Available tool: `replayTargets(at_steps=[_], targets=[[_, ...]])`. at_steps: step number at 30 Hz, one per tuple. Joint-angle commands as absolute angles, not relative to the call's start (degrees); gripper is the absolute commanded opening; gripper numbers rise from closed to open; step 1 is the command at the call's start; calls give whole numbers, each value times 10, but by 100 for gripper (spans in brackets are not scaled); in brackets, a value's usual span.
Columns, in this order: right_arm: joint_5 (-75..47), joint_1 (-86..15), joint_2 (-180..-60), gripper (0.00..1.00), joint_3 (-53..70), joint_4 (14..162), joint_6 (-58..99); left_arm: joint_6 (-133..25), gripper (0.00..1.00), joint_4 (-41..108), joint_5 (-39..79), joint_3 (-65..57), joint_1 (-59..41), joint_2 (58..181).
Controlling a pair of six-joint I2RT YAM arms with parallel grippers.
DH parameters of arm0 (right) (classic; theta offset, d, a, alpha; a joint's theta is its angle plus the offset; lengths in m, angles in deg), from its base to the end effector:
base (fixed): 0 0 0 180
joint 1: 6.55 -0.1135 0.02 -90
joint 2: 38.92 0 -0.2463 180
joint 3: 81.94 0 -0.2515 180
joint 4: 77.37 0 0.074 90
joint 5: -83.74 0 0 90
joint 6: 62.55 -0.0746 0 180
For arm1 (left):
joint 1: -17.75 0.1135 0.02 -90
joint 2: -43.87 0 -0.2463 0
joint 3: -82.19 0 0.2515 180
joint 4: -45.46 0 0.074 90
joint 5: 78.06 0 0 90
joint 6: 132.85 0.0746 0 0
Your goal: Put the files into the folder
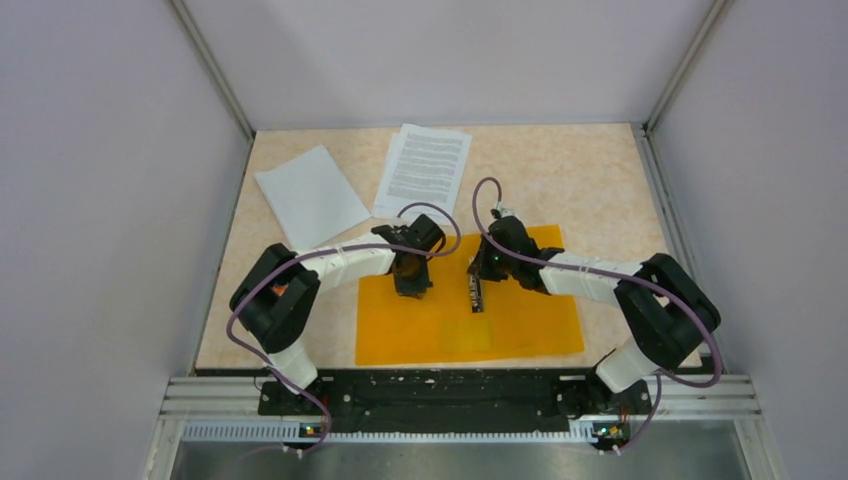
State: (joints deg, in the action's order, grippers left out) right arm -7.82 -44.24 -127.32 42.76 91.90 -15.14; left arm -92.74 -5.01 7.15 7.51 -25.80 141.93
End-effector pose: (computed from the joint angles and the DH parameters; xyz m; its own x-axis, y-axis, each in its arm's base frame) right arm 0.2607 0.2040 0.1195 -0.8276 0.2155 -0.5183 -0.0905 0.8601 0.5021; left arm 0.2410 -0.2205 0.1151 -0.9607 -0.1382 -0.2405 -0.1009 0.9818 -0.1611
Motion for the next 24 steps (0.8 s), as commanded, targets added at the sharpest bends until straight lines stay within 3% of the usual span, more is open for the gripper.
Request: replayTargets(at_steps=[1,4,8,10,14,17,20,24], targets=[[-68,-437,-1267,2,392,908,-149,-911,4,-62,77,42,-258,1417],[-69,-437,-1245,5,382,891,-142,-904,9,-77,74,20,-257,1408],[-86,-437,-1210,16,357,864,-138,-887,16,-99,73,-34,-243,1393],[-89,-437,-1192,32,339,848,-138,-875,25,-108,73,-66,-224,1386],[-52,-435,-1192,68,274,830,-120,-855,60,-102,88,-138,-160,1394],[-35,-418,-1245,83,205,829,-84,-828,76,-79,46,-204,-119,1424],[-97,-380,-1339,83,123,830,-82,-780,86,-34,11,-259,-79,1466],[-150,-347,-1449,72,23,845,-92,-713,89,-3,53,-345,-10,1544]])
